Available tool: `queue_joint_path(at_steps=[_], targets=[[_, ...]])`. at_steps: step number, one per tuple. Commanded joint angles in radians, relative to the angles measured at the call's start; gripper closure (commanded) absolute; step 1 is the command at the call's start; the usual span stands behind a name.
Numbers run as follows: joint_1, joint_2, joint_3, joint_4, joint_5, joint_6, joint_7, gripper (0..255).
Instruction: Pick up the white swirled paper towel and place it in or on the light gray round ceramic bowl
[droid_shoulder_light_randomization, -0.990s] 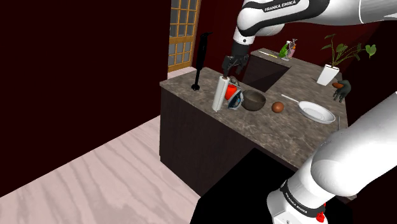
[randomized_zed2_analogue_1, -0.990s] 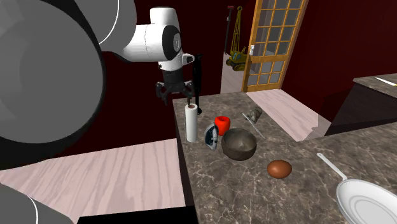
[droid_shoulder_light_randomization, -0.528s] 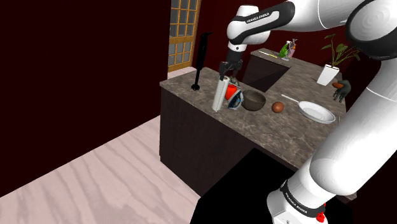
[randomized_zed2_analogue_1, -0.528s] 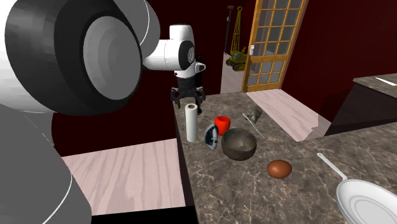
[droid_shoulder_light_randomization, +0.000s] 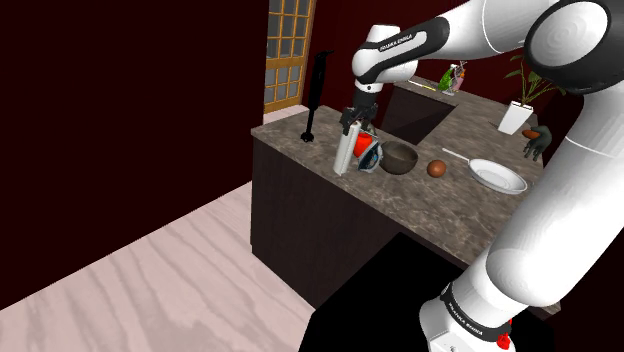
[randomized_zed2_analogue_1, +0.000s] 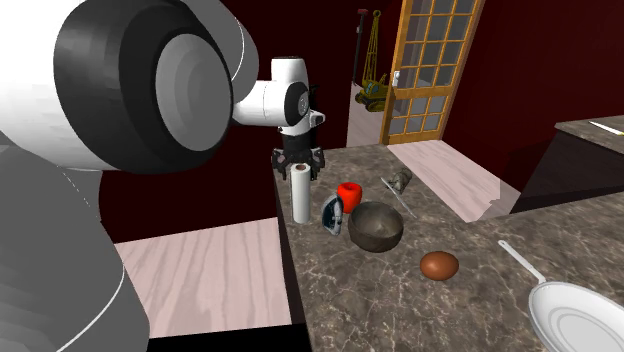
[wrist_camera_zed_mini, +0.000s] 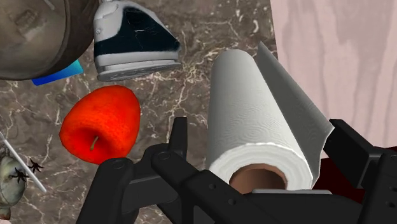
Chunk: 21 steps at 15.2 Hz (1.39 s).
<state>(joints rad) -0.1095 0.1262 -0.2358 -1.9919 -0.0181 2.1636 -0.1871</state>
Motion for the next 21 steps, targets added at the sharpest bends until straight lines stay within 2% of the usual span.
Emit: queue_joint_path(at_steps=[1,6,7,16,21], targets=[[-0.001,0.003,0.0,-0.002,0.001,0.005,-0.001,0],[-0.001,0.003,0.0,-0.002,0.001,0.005,-0.001,0],[-0.001,0.003,0.0,-0.002,0.001,0.005,-0.001,255],[-0.001,0.003,0.0,-0.002,0.001,0.005,-0.001,255],[0.001,-0.022,-0.001,0.036,-0.005,-0.057,0.001,255]])
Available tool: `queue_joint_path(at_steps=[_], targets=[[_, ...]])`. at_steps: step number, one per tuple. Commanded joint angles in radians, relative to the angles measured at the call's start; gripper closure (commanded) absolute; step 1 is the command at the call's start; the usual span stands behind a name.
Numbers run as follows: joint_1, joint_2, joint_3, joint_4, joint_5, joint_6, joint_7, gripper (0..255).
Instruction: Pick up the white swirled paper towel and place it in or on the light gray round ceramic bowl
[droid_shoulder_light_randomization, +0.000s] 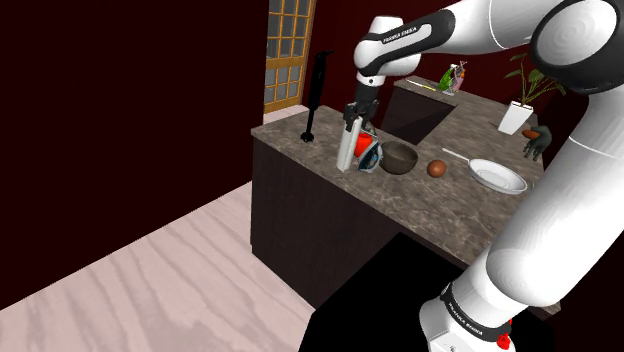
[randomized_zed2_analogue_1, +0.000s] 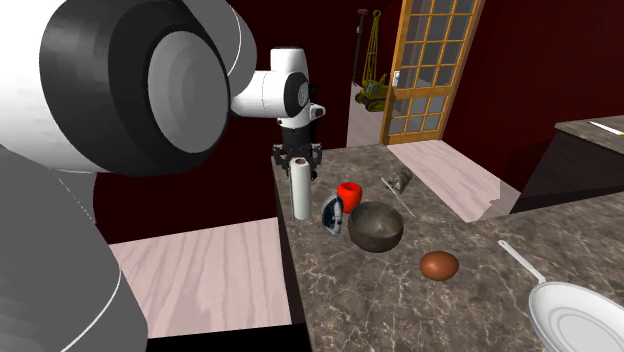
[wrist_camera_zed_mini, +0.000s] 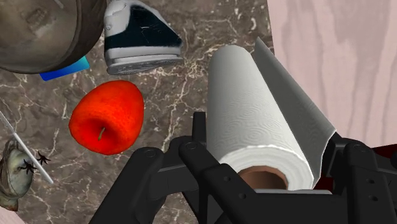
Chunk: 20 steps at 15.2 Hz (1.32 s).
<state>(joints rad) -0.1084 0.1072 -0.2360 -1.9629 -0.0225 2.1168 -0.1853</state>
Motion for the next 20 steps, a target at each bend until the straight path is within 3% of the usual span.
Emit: queue_joint_path(at_steps=[1,20], targets=[[0.0,-0.007,-0.001,0.016,-0.002,-0.023,0.0,255],[0.002,-0.052,0.0,0.219,-0.01,-0.27,-0.002,255]])
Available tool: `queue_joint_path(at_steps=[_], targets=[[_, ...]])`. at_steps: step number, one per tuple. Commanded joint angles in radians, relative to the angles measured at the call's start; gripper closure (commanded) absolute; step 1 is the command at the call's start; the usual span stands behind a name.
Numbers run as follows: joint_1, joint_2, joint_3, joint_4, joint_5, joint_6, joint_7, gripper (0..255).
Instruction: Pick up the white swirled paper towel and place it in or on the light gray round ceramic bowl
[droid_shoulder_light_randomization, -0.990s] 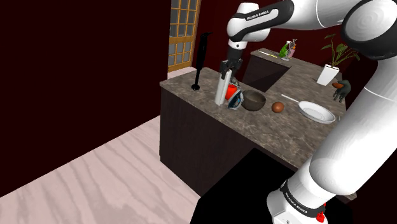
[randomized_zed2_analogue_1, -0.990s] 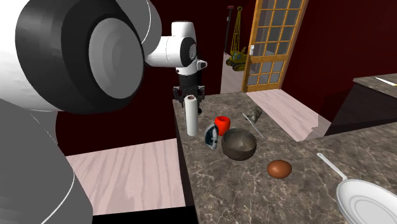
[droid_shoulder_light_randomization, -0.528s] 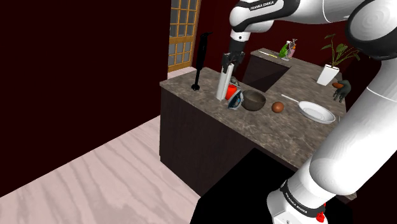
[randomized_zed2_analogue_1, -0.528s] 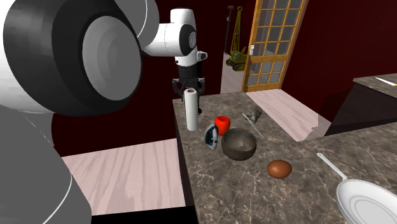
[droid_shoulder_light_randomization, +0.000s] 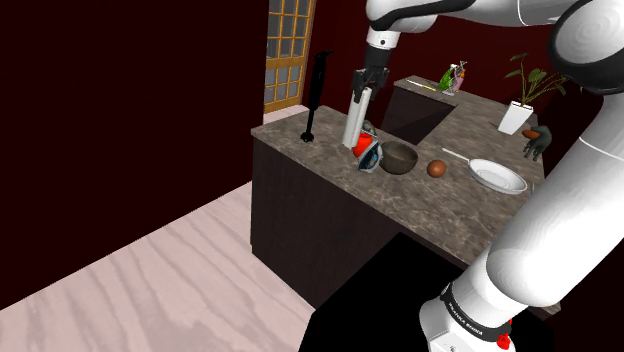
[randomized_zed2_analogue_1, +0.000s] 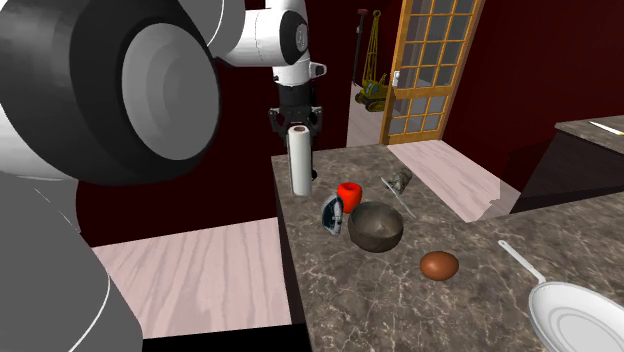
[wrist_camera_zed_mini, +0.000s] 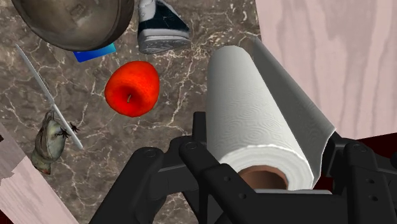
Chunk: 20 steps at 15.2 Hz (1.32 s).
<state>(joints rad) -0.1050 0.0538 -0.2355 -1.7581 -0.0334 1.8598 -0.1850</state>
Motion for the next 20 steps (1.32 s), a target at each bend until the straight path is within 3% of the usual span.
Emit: queue_joint_path(at_steps=[1,8,20], targets=[[-0.001,0.002,-0.001,0.028,0.001,-0.026,-0.003,255],[-0.001,0.006,-0.001,0.12,0.003,-0.114,-0.007,255],[-0.141,-0.005,-0.127,0.23,0.021,-0.226,-0.276,255]])
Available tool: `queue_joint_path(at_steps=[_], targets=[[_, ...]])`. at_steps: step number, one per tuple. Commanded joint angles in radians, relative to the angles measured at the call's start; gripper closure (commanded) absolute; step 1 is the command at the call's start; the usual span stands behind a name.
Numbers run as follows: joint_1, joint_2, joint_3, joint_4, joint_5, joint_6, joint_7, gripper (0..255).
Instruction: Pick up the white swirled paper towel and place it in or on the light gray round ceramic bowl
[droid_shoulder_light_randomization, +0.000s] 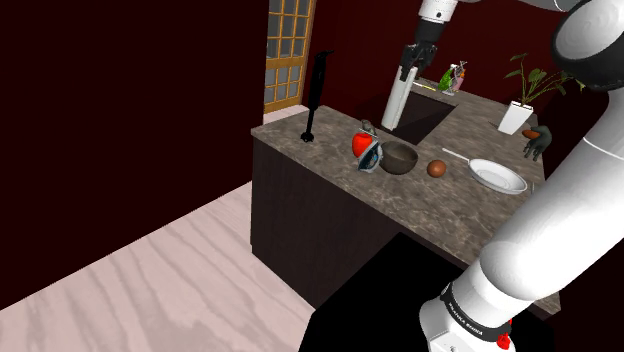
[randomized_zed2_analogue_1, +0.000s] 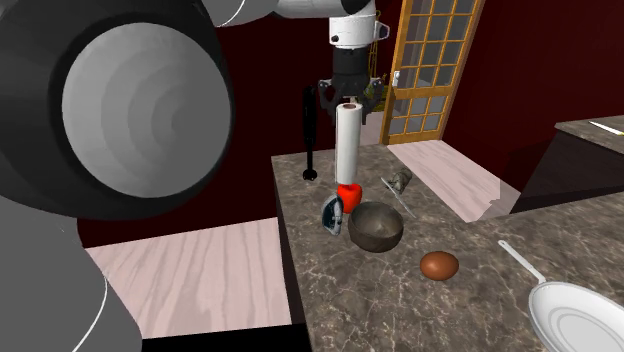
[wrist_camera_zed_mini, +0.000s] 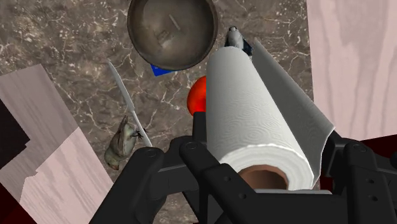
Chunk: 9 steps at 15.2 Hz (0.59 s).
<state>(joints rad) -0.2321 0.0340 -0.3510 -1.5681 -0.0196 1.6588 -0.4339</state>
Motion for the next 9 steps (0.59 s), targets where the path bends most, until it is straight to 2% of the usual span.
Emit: queue_joint_path(at_steps=[1,7,9], targets=[[-0.026,0.022,-0.023,0.058,0.012,-0.036,-0.051,255],[-0.119,0.095,-0.094,0.209,0.056,-0.119,-0.208,255],[-0.115,0.082,-0.091,0.165,0.05,-0.087,-0.205,255]])
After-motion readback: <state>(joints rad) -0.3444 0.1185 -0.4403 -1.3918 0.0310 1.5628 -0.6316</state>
